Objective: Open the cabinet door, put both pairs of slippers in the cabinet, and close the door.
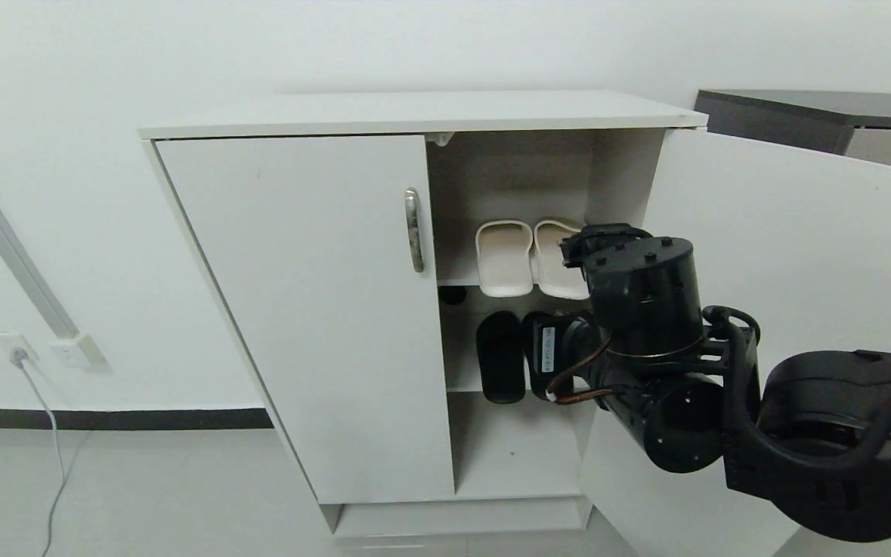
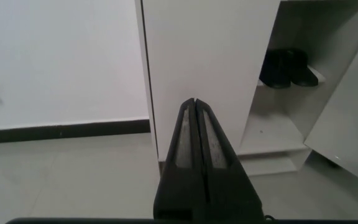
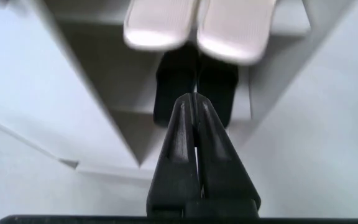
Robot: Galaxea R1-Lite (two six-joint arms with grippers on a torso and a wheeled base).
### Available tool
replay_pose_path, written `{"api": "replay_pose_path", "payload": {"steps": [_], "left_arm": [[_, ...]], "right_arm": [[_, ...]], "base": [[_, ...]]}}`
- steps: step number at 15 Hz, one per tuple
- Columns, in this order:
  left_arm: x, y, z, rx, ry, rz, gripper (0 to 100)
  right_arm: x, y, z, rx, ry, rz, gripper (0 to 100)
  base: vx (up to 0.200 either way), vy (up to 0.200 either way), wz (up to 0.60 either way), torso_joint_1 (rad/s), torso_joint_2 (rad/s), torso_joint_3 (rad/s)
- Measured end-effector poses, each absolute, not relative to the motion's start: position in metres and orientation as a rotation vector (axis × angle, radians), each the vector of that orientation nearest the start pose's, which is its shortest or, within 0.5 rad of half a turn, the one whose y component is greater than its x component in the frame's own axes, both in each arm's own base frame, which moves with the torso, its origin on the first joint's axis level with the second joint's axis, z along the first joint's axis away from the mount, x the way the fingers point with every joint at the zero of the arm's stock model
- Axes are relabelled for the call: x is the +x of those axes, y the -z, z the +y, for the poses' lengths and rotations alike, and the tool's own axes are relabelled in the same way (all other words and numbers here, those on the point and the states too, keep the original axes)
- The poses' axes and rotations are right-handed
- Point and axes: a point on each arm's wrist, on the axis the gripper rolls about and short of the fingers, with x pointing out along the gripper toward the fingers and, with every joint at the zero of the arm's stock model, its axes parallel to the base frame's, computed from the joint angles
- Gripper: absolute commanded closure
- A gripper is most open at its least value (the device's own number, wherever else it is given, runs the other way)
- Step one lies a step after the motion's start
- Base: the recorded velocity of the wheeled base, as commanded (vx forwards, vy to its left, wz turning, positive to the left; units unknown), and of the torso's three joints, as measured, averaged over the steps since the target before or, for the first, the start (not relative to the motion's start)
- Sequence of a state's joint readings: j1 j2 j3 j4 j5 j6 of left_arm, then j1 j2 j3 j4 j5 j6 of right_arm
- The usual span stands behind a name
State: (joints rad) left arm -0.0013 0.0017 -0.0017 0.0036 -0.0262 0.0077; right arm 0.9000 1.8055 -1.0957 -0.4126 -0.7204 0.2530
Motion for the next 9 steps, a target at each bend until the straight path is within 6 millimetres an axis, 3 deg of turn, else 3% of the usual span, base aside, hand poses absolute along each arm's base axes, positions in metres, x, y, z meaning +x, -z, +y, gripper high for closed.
{"api": "replay_pose_path", "payload": {"steps": [7,9], "left_arm": [[-0.0228,-0.0756,-0.0005,0.007,0.028,0.004,100],[-0.0228,-0.0756,-0.0005,0.006,0.028,0.004,100]], "right_arm": [[0.2264,-0.2016,0.2624,0.027,-0.156,0.238,100],[0.2267,-0.1973,0.2641,0.018,-0.157,0.247,100]], "base": [[-0.200,0.000,0.00,0.002,0.00,0.001],[0.000,0.000,0.00,0.000,0.00,0.000]]}}
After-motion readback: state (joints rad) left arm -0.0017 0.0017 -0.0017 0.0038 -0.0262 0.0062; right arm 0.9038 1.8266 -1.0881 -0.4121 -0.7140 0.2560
